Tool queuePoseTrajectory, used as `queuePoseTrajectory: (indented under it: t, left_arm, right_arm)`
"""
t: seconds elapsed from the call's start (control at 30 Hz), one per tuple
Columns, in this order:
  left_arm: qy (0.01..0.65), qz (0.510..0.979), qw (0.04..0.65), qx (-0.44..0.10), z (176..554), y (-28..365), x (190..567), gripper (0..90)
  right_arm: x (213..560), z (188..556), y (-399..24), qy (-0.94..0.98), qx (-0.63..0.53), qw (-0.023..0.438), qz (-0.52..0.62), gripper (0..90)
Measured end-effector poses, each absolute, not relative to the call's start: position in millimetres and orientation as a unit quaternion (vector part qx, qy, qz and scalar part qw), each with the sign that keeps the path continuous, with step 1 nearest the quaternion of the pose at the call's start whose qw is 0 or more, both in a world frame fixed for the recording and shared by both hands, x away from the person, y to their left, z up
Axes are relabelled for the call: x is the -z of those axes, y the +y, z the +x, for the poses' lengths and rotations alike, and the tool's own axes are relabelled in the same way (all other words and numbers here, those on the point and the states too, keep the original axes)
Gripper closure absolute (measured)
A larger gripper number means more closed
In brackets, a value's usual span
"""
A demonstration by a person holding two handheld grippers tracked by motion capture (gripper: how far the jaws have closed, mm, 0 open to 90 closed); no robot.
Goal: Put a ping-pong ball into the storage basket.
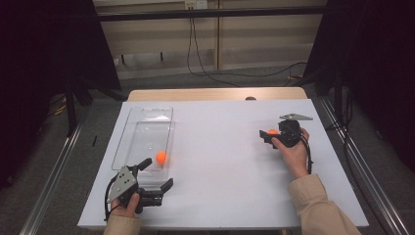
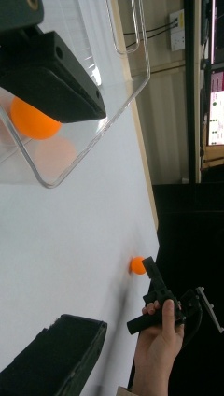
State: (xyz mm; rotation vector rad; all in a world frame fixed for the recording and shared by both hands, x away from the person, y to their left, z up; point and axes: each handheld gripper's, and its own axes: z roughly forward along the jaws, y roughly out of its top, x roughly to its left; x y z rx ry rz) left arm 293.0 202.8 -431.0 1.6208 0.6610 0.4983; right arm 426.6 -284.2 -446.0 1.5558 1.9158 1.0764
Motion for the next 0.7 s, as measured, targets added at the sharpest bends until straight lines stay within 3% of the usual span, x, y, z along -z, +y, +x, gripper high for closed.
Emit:
queuePoseTrajectory:
  t: [0.47,0.7]
  left_arm:
    - [0.287,0.704,0.613,-0.216,293.2,203.2,431.1,1.0]
    - [0.288,0.702,0.615,-0.216,293.0,203.2,431.1,1.0]
  right_arm:
    - [451.9,429.5,-287.1,0.688,-0.379,0.221,0.577,23.9]
    - [452.8,429.9,-286.5,0.691,-0.376,0.222,0.576,24.6]
